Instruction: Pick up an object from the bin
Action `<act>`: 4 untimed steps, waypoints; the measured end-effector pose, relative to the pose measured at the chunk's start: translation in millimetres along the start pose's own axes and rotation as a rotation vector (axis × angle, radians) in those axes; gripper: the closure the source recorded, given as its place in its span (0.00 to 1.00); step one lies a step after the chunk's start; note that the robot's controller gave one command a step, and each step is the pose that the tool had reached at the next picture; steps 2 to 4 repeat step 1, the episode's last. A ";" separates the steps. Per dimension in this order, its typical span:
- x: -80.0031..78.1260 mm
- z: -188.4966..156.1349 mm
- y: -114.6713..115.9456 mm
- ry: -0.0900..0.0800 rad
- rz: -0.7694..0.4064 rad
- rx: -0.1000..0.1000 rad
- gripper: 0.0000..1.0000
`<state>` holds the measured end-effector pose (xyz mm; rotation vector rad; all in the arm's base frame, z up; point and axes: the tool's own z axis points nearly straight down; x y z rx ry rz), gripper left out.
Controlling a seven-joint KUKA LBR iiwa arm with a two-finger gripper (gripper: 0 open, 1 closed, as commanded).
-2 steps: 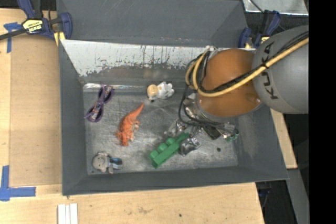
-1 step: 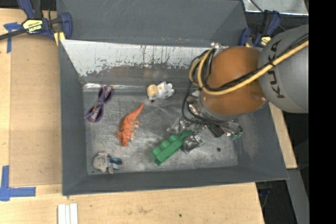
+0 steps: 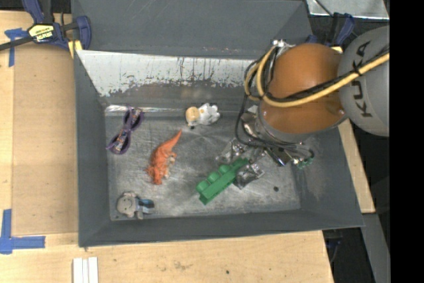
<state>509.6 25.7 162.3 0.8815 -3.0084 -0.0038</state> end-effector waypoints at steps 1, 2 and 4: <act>7.8 -68.2 -5.5 -0.005 0.015 0.003 1.00; 7.8 -68.2 -5.5 -0.005 0.015 0.003 1.00; 7.8 -68.2 -5.5 -0.005 0.015 0.003 1.00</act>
Offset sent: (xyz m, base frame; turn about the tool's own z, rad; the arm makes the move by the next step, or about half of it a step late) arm 0.0018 0.0401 -0.0923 -0.0218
